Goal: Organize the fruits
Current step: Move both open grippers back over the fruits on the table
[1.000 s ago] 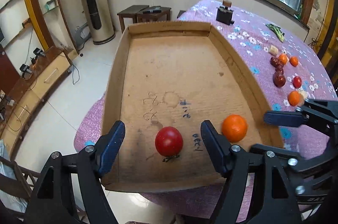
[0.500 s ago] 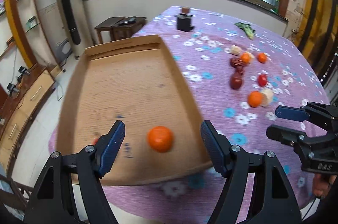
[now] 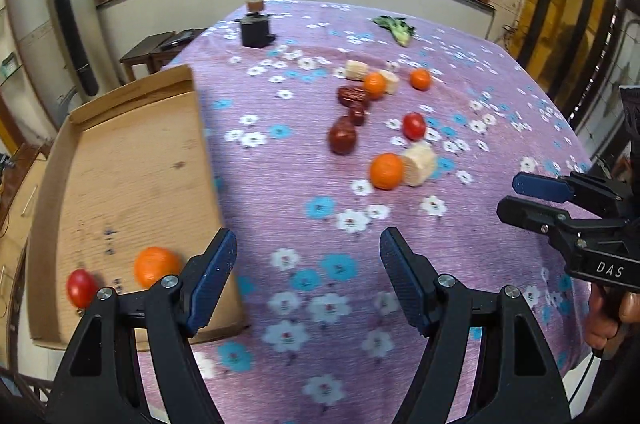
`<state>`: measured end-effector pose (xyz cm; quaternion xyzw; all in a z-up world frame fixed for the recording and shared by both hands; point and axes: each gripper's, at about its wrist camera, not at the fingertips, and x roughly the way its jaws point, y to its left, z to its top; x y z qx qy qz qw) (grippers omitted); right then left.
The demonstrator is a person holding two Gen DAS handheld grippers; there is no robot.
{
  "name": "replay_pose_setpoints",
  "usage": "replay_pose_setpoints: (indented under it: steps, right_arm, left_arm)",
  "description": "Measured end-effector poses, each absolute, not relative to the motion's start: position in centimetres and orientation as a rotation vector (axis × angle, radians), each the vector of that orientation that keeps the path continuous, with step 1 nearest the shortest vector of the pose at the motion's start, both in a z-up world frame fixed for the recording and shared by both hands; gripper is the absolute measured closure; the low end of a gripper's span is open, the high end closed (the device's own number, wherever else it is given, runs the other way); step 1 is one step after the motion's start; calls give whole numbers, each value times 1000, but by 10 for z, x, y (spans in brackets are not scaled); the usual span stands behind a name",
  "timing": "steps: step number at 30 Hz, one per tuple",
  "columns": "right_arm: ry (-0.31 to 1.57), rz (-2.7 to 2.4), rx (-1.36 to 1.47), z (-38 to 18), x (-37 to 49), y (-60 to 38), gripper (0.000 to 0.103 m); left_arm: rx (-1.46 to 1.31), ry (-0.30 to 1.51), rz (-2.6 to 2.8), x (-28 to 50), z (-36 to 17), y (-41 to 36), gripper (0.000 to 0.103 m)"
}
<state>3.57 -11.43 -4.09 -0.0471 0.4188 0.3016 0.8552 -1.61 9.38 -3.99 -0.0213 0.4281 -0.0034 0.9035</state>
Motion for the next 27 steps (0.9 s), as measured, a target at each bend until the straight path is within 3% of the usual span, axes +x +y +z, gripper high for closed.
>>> replay_pose_setpoints:
  steps: [27]
  right_arm:
    - [897,599,-75,-50,62,-130,51]
  left_arm:
    - [-37,948,-88,23,-61,63,29]
